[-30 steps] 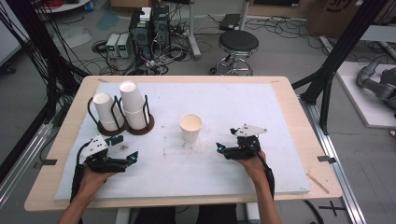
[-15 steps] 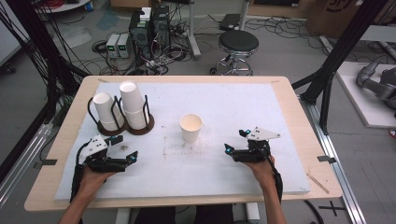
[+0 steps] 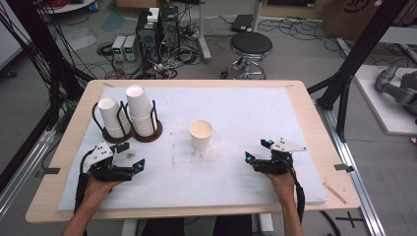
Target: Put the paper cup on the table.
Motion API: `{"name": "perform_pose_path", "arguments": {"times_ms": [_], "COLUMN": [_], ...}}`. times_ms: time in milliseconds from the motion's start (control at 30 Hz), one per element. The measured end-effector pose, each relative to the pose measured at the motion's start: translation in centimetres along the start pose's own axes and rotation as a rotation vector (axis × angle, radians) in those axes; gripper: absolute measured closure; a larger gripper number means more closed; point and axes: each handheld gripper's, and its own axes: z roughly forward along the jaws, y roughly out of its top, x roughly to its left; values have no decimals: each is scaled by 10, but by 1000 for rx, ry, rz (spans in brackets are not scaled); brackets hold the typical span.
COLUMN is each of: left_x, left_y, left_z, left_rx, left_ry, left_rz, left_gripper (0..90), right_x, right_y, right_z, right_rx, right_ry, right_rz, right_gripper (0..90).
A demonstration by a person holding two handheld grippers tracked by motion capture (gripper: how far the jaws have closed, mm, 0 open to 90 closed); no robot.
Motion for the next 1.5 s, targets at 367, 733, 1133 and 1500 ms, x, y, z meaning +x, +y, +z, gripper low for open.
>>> {"name": "perform_pose_path", "arguments": {"times_ms": [367,733,1133,1500], "left_x": [2,4,4,5], "left_y": [-1,-1,-2,-2], "left_z": [-1,-3,-4,-5], "left_rx": [-15,-30,-43,-47], "left_ry": [-34,-86,-117,-125], "left_rz": [-2,6,15,9], "left_gripper": [84,84,84,84], "right_x": [0,-1,3,4], "right_y": [-5,-7,-7,-6], "right_z": [-2,-4,-2,-1], "right_rx": [-11,-26,-3,9], "right_ry": [15,101,136,138], "right_rz": [-15,-48,-99,-109], "right_gripper": [179,179,179,179]}}
